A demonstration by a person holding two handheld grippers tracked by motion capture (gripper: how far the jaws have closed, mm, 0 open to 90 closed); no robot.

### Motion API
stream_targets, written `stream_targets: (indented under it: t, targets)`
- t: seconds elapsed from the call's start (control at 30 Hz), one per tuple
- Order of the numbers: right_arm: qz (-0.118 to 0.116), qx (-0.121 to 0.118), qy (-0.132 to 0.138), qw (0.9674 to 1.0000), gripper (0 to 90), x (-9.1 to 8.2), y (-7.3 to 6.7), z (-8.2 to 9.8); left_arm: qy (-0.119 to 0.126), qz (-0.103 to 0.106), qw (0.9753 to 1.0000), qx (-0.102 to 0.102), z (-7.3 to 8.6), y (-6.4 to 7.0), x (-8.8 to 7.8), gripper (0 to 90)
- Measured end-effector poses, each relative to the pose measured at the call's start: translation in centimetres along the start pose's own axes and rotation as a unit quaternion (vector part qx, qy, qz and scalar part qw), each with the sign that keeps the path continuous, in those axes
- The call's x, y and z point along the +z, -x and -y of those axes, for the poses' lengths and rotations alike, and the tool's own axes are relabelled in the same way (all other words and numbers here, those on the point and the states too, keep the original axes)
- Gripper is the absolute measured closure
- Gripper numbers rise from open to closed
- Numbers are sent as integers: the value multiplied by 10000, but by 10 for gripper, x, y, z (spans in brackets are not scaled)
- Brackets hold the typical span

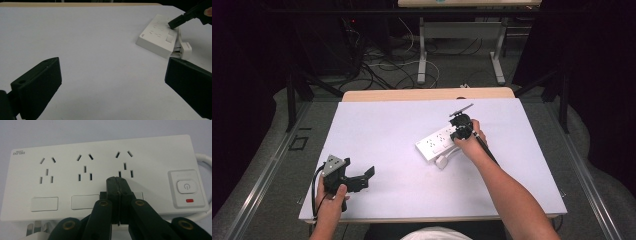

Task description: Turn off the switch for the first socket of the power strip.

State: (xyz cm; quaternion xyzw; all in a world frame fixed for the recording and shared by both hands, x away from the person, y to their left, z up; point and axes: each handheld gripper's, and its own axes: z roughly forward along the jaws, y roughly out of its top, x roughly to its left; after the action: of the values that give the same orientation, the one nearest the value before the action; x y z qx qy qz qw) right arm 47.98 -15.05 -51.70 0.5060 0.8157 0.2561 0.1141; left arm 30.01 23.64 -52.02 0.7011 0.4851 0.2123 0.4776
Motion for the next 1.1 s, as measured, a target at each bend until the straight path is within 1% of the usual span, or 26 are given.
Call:
stream_targets:
  t: [0.03,0.07,0.13,0.2,0.23,0.3,0.33,0.37,0.4,0.47,0.5,0.53,0.57,0.67,0.7,0.73,0.77,0.8,0.83,0.87,0.9,0.93,0.97,1.0,1.03,1.1]
  targets:
    - [-89,-23,140,9999,900,2,1,1,6,-4,10000,-3,0,0,0,12]
    - [2,-81,-141,9999,900,-2,2,-1,10,0,10000,-15,0,0,-1,11]
    - [-52,-25,47,10000,900,1,2,0,14,-7,10000,-29,1,0,-1,11]
    - [-31,87,20,10000,900,1,1,0,18,-11,10000,-6,1,-1,-2,11]
    - [-82,143,10,9999,897,0,1,0,26,-9,10000,-25,1,-1,-3,11]
    - [-48,168,28,9998,883,0,1,0,59,-12,10000,-54,1,-1,-3,12]
    - [-99,163,104,9998,883,0,1,0,55,-15,10000,-62,1,-1,-3,11]
    - [-31,90,146,9998,883,-1,2,1,53,-13,10000,-66,1,-1,-3,12]
    - [-61,143,120,9998,883,-2,1,0,54,-13,10000,-67,1,-1,-3,11]
    - [-94,92,202,9997,879,-5,2,-1,55,-15,10000,-67,1,-1,-3,11]
    - [-106,198,188,9996,876,-6,0,-1,55,-16,10000,-64,1,-1,-3,12]
    - [-96,221,183,9995,874,-6,0,-1,57,-16,10000,-67,1,0,-3,12]
    - [-107,144,200,9996,872,-7,1,-1,57,-17,10000,-67,1,0,-3,11]
    - [-100,181,244,9995,864,-9,2,-2,47,-10,10000,-45,1,-1,-2,12]
    - [-143,157,340,9992,862,-8,3,-1,44,-7,10000,-42,1,-1,-2,12]
    - [-102,222,270,9993,859,-10,2,-2,25,-4,10000,-13,1,-1,-2,12]
    - [-107,189,278,9994,855,-10,3,-2,25,-1,10000,-14,1,-1,-2,11]
    - [-133,133,309,9993,848,-11,4,-1,29,0,10000,-12,1,-1,-2,12]
    - [-127,147,350,9992,843,-11,4,-1,30,0,10000,-11,1,-1,-2,12]
    - [-194,166,477,9985,838,-11,4,-1,18,4,10000,-10,1,-1,-2,12]
    - [-126,151,366,9991,831,-13,4,-1,18,7,10000,-10,1,-1,-2,12]
    - [-132,166,392,9990,822,-14,3,-1,17,10,10000,-12,1,-1,-2,11]
    - [-155,108,430,9989,816,-15,4,-1,18,10,10000,-15,1,-1,-2,11]
    - [-184,130,426,9988,811,-16,4,-1,18,10,10000,-14,1,-1,-2,11]
    - [-173,84,473,9987,805,-16,4,-1,18,10,10000,-16,1,-1,-2,11]
    - [-194,97,487,9986,797,-18,4,-1,16,11,10000,-18,1,-1,-2,12]
